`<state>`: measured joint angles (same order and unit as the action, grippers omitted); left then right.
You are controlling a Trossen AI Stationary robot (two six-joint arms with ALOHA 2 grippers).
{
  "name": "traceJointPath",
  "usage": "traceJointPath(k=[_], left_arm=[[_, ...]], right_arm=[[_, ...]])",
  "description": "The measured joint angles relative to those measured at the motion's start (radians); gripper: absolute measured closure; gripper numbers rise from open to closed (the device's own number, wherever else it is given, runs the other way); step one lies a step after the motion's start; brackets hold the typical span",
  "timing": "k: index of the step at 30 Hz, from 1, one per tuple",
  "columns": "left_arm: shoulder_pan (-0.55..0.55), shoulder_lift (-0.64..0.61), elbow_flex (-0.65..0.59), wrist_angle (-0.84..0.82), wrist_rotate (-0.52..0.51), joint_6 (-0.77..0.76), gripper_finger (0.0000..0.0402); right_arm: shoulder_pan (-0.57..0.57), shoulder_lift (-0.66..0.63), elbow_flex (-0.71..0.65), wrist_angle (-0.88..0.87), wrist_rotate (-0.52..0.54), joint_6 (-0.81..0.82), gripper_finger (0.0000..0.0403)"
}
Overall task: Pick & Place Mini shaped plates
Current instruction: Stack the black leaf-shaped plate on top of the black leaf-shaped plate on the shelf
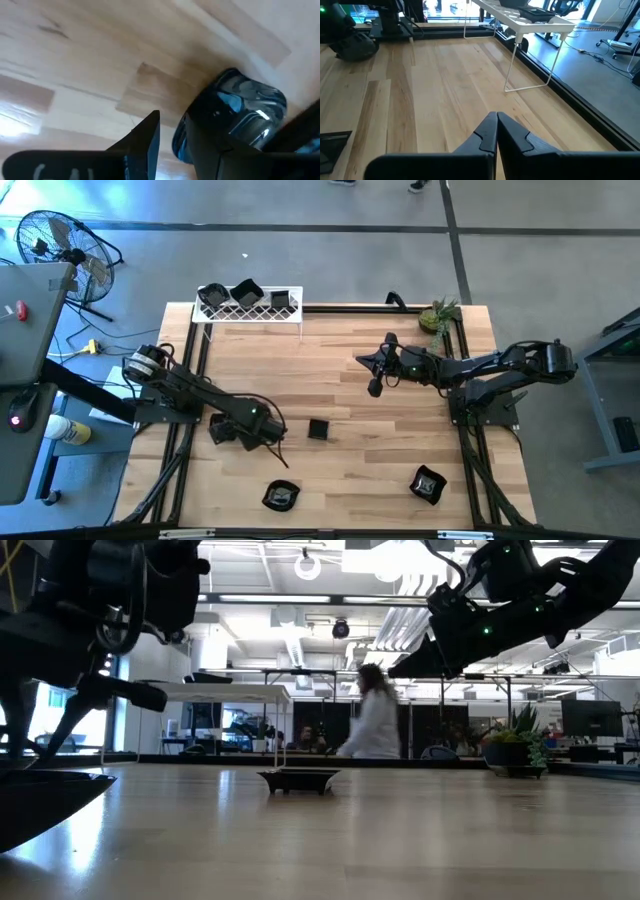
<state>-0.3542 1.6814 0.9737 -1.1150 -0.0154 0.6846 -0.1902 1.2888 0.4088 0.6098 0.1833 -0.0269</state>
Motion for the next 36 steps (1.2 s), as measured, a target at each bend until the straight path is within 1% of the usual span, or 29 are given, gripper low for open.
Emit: traceJointPath(k=[5,12,15,19,20,22,29,33,36], left_arm=[[0.000,0.000,0.000,0.020,0.006,-0.007,0.0309],[0.000,0.000,-0.020,-0.003,0.026,-0.011,0.0314],[0.000,0.000,-0.028,-0.015,0.029,-0.012,0.0333],[0.000,0.000,-0.023,-0.019,0.033,-0.012,0.0374],[0.000,0.000,-0.015,-0.024,0.033,-0.012,0.0386],[0.000,0.000,0.008,-0.029,0.033,-0.026,0.0397],[0.001,0.000,0.105,-0.046,-0.002,-0.106,0.0400],[0.031,0.000,0.167,-0.067,-0.018,-0.165,0.0400],[0.069,-0.005,0.216,-0.115,-0.031,-0.167,0.0401]], right_arm=[[0.000,0.000,0.000,0.000,0.000,0.000,0.0396],[0.000,0.000,0.000,0.000,0.000,0.000,0.0401],[0.000,0.000,0.000,0.000,0.000,0.000,0.0400],[0.000,0.000,0.000,0.000,0.000,0.000,0.0396],[0.000,0.000,0.000,0.000,0.000,0.000,0.0396],[0.000,0.000,0.000,0.000,0.000,0.000,0.0398],[0.000,0.000,0.000,0.000,0.012,0.000,0.0399],[0.000,0.000,0.000,0.000,0.012,0.000,0.0397],[0.000,0.000,0.000,0.000,0.012,0.002,0.0400]])
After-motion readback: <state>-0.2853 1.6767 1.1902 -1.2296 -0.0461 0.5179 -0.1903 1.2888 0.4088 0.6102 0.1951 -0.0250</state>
